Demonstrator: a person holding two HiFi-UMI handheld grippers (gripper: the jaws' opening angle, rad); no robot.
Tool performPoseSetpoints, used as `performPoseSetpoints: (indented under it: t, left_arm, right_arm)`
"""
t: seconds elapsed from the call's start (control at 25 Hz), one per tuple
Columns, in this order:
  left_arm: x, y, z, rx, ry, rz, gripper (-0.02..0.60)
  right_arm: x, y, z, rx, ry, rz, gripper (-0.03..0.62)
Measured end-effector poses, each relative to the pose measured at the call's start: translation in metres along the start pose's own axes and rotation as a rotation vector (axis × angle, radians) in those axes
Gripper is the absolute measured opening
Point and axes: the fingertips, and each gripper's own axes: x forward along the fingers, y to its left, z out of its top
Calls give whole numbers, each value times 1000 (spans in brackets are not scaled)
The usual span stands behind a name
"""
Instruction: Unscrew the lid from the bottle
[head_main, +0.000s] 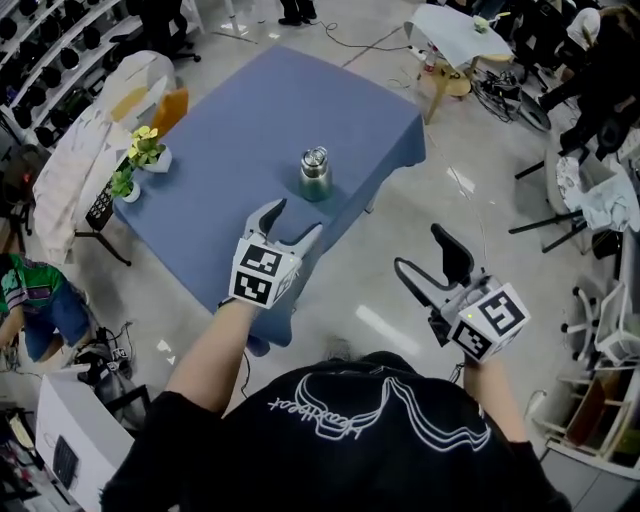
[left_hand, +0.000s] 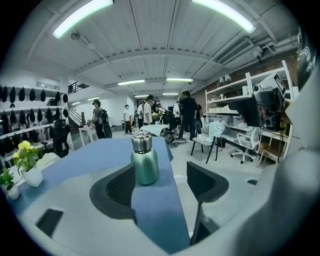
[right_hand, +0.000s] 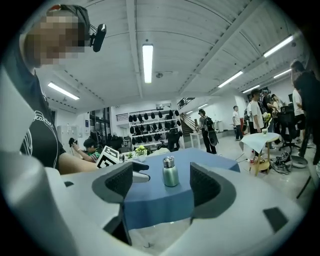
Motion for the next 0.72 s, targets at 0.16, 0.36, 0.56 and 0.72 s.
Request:
performPoseSetpoints:
  t: [0.16,0.36,0.56,0.72]
  left_arm:
    - [30,19,-7,-63,27,0,310]
    - [58,34,-19,-72,52,15,341]
    - [80,36,-25,-52,72,-7,347]
    - [93,40,-24,-54,51,-25,346]
  right_arm:
    - [17,-9,1,-1,10,31,353]
    - [42,-23,-1,-5,35,89,353]
    - [73,-43,-2,-17,68,162,351]
    - [102,-56,-5,-41,103,226,351]
